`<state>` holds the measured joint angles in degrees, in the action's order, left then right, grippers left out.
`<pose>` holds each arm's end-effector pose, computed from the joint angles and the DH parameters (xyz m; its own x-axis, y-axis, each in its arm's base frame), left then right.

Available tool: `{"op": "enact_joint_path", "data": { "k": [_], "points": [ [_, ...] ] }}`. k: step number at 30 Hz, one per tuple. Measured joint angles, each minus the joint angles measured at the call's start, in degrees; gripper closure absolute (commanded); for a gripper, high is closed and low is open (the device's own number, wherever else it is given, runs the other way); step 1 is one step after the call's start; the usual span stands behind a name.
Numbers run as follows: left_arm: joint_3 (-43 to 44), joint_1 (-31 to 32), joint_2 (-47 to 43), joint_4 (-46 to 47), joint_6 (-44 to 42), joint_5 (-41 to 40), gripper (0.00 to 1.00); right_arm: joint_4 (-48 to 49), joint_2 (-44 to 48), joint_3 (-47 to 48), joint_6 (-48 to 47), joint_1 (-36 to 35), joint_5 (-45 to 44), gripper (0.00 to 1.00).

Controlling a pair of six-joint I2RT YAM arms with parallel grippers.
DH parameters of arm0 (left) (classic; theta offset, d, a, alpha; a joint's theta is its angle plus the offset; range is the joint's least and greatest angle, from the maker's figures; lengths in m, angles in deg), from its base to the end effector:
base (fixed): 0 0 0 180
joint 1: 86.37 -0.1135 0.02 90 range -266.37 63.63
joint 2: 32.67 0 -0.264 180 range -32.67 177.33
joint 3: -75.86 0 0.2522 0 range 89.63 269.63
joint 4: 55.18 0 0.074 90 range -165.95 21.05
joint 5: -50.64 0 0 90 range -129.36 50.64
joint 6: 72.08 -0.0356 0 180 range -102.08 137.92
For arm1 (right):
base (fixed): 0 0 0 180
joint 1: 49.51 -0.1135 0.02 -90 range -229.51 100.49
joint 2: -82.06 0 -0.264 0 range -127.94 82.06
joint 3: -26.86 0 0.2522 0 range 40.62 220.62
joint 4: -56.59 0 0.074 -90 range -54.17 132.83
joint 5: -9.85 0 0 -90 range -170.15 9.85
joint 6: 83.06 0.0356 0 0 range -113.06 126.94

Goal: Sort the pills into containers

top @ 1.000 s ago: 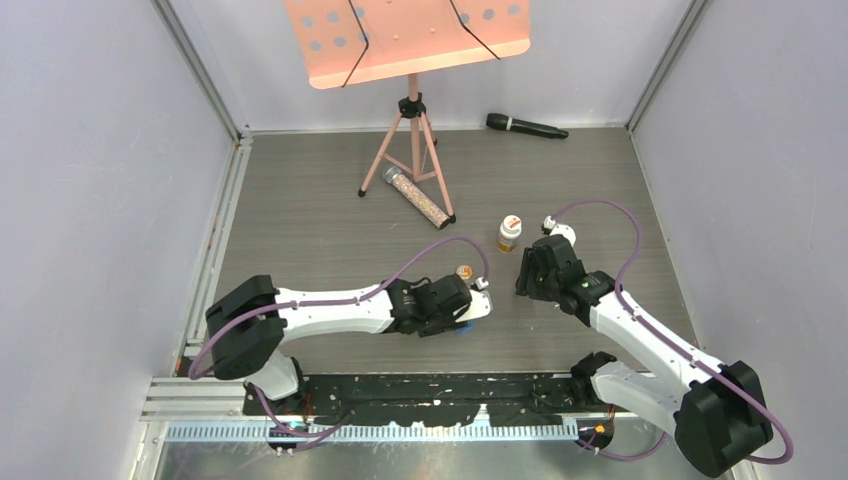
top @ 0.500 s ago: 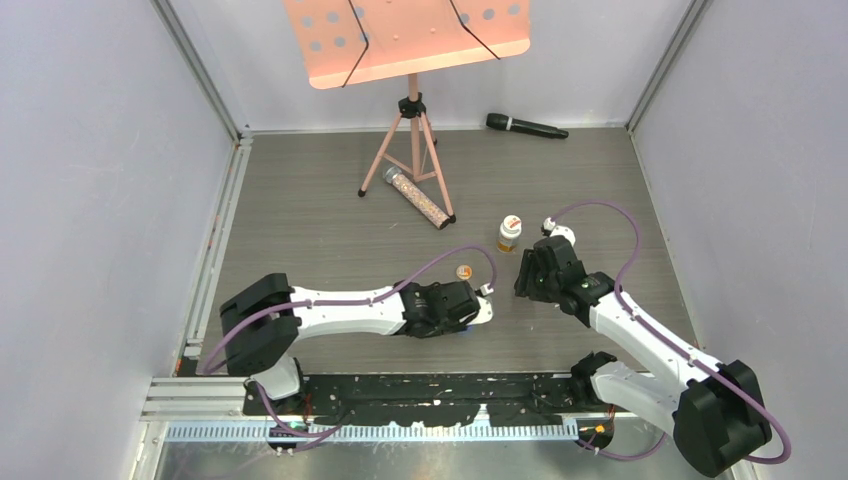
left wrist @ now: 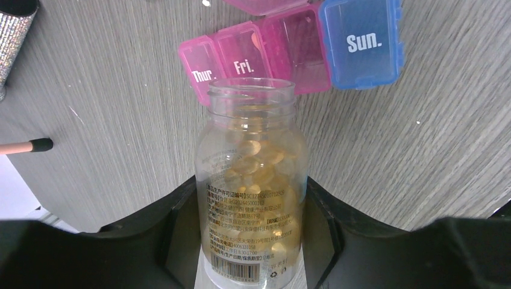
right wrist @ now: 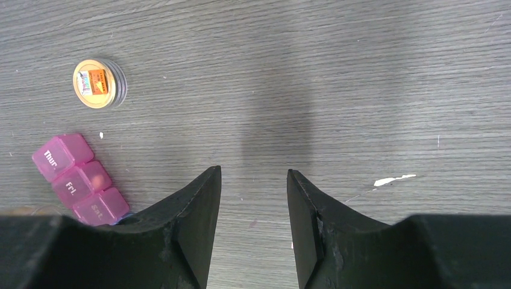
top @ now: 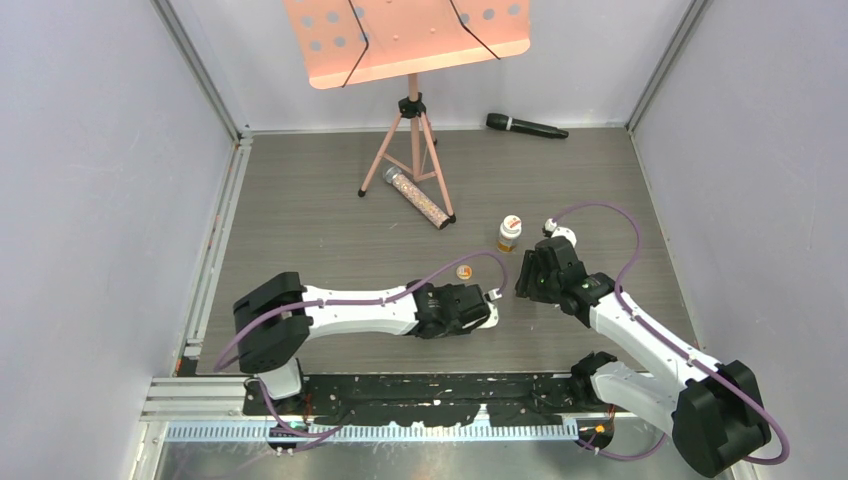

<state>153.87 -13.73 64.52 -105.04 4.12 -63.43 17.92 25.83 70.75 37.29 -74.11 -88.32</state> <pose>0.1121 -0.3100 0.1931 -0.0731 0.9638 -0.2565 0.8705 0.1872 0.4552 0.1734 0.0738 0.1942 -0.7770 0.1943 -0.5988 0.0717 0.9723 0.2226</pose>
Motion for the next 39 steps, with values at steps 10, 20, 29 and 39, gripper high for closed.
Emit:
{"op": "enact_joint_path", "data": {
  "k": [10,20,29,39],
  "points": [
    [1.57,0.48,1.92,-2.01,-0.02,-0.28,1.00,0.04,0.13,-0.26,0.00,0.46,0.44,0.49],
    [4.11,1.22,3.45,-5.05,0.15,-0.98,1.00,0.48,0.13,-0.74,-0.02,0.76,1.03,0.49],
    [6.27,1.60,4.87,-7.54,0.31,-1.84,1.00,0.74,0.11,-0.83,-0.02,0.98,1.46,0.49],
    [7.78,2.27,6.69,-9.38,0.35,-2.38,1.00,0.87,0.11,-0.83,-0.02,1.60,1.62,0.49]
  ]
}}
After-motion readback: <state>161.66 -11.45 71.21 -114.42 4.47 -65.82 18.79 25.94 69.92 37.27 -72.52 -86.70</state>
